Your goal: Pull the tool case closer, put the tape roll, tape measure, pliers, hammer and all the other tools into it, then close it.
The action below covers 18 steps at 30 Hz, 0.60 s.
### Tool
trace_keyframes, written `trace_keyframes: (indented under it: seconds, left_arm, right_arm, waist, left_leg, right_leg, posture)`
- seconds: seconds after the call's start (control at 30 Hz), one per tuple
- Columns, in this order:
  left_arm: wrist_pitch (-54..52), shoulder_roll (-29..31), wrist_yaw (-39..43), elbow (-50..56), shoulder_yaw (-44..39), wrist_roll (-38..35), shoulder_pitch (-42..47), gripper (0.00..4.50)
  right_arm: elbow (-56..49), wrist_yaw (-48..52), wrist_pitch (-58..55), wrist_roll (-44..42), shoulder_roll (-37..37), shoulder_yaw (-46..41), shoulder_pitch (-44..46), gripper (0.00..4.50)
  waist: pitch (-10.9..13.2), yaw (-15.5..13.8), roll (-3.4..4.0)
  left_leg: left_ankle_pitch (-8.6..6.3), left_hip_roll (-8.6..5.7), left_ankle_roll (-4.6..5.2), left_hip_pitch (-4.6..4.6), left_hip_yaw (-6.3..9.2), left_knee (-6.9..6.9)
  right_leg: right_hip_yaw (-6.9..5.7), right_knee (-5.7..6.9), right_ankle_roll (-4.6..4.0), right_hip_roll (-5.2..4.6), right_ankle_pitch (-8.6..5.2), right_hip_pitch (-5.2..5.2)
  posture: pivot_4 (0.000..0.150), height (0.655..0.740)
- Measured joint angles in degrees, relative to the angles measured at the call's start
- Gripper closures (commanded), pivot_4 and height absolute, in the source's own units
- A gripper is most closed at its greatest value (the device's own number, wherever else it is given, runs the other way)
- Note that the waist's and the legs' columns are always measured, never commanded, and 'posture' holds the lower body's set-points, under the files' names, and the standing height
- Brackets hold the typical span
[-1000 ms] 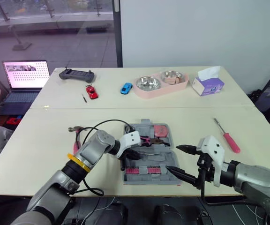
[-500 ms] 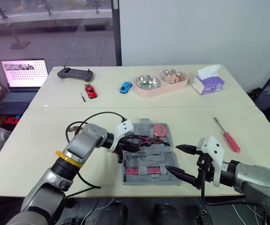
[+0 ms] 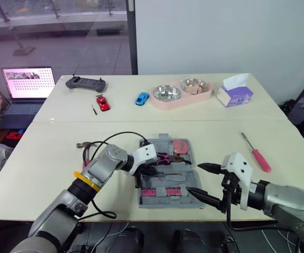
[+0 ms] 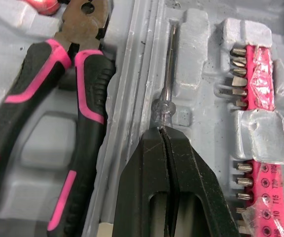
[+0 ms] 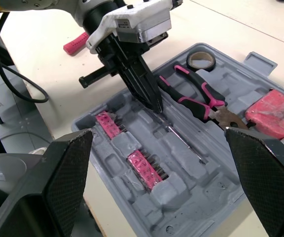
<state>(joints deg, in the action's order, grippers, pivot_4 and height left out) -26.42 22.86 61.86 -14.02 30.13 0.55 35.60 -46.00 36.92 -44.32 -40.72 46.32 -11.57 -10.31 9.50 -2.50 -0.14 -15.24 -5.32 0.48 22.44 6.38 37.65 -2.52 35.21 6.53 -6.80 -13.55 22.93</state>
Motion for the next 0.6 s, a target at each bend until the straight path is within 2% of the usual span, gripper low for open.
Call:
trace_keyframes:
  seconds: [0.23,0.37,0.5,0.6]
  left_arm:
    - [0.48,-1.77,-0.10,-0.66,-0.49,0.56,0.21,4.48]
    - [-2.86,-0.53,1.22,1.19,-2.73,-1.88,-0.01,4.48]
    - [-8.87,3.19,3.20,10.11,-12.64,-10.44,-0.05,4.48]
    - [-13.13,9.63,5.26,16.63,-22.11,-17.49,-0.35,4.48]
  right_arm:
    - [-0.05,-0.15,-0.24,-0.09,0.00,-0.07,-0.40,0.00]
    - [-0.05,-0.05,-0.25,-0.12,0.03,-0.58,-0.57,0.00]
    - [0.31,0.80,-0.02,-0.05,0.51,-2.09,-0.80,0.00]
    - [1.89,1.85,0.91,0.34,1.34,-4.58,-1.69,0.00]
  waist:
    - [-0.03,0.13,0.01]
    - [0.05,0.35,-0.05]
    - [0.27,0.32,-0.17]
    - [0.27,0.40,-0.15]
  left_leg:
    - [0.00,0.02,0.00,-0.04,0.01,-0.02]
    - [0.01,0.04,0.00,0.09,0.00,-0.07]
    - [0.06,0.06,-0.09,0.16,0.00,-0.25]
    - [0.07,0.04,-0.11,0.07,-0.03,-0.46]
  right_leg:
    - [0.00,-0.03,0.13,0.00,-0.06,-0.04]
    - [0.01,0.04,-0.03,0.03,0.05,0.21]
    - [0.03,0.09,-0.06,0.04,0.06,0.39]
    - [0.06,0.05,-0.08,0.07,0.06,0.41]
  posture:
    - [0.150,0.7400]
    - [0.150,0.7400]
    - [0.150,0.7400]
    - [0.150,0.7400]
